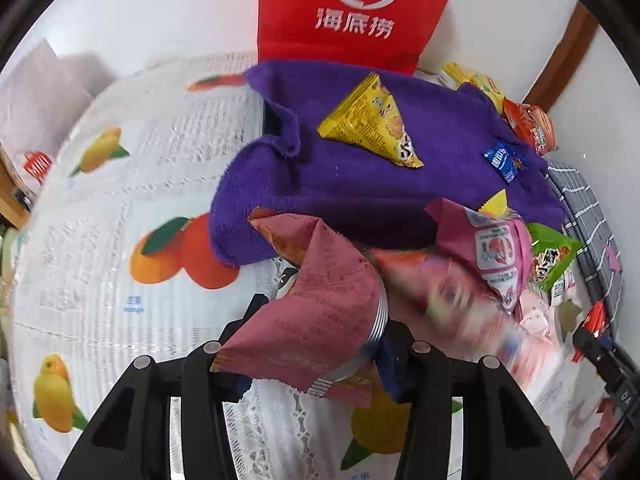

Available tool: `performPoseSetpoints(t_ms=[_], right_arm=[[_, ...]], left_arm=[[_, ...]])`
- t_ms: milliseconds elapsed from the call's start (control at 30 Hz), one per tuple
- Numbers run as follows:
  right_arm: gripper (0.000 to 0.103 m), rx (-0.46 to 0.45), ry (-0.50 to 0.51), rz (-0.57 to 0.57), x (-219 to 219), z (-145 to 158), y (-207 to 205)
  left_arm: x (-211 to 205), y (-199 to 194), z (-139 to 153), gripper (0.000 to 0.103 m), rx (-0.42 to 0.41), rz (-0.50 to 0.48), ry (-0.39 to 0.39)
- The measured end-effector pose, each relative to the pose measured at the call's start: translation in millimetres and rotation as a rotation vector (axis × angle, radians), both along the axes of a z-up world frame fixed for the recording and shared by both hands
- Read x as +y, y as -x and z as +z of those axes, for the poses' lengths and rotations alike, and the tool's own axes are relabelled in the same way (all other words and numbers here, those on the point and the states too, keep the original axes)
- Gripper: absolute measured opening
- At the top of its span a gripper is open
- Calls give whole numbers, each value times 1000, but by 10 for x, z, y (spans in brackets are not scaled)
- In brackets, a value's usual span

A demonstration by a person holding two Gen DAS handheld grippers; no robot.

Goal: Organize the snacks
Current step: 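Grasp the red snack bag with the right tool while the left tool grasps a pink bag, then carry the red bag onto the purple towel with the right tool while the left tool lifts the pink bag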

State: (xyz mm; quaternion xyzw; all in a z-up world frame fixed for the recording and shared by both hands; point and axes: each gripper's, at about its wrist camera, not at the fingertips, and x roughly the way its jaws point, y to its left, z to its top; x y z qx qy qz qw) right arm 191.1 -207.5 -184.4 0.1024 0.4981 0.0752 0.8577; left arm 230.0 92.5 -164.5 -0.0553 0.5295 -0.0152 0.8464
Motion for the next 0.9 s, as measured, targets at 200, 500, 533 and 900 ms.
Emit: performPoseSetpoints(t_ms=[200,500,533,900], right_arm=[[54,19,33,1,3,-17,71],[54,50,22,16,38,-18,250],[54,44,23,16,37,17,271],[55,-32,48,10,18,486,254]], left_arm=[[26,220,88,46,-13,1,8],[38,499,96,46,-9,4,45],[31,515,128,46,-15,1,47],[-93,523,721,46,-132,-39,53]])
